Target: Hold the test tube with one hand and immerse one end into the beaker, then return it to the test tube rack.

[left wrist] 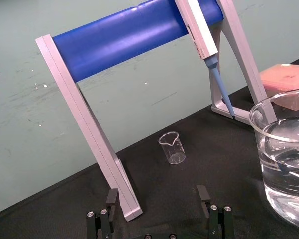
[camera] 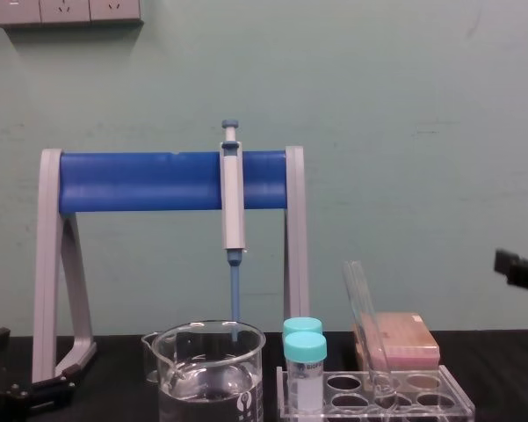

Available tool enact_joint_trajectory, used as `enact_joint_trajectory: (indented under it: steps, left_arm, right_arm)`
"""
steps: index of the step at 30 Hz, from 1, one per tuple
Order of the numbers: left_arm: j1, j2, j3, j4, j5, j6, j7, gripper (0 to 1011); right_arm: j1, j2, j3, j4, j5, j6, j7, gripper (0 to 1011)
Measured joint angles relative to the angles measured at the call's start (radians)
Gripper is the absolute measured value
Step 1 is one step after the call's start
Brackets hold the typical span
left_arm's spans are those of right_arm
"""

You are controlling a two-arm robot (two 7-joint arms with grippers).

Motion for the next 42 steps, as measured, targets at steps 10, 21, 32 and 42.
enact_joint_trajectory:
  steps: [10, 21, 32, 42]
  left_arm:
    - [0.0, 0.0, 0.0, 0.0, 0.0, 0.0, 0.0, 1000]
    - [0.0, 0.0, 0.0, 0.0, 0.0, 0.0, 0.0, 1000]
    - [0.0, 0.0, 0.0, 0.0, 0.0, 0.0, 0.0, 1000]
    - [0.0, 0.0, 0.0, 0.0, 0.0, 0.0, 0.0, 1000]
  right_arm:
    - [0.006, -0.044, 0.006, 0.077, -0.039, 0.041, -0.031, 1002]
    - [0.009, -0.05, 0.005, 0.087, -0.048, 0.049, -0.03, 1002]
    - [0.008, -0.048, 0.005, 0.084, -0.046, 0.046, -0.03, 1002]
    - [0.008, -0.048, 0.005, 0.083, -0.044, 0.045, -0.03, 1002]
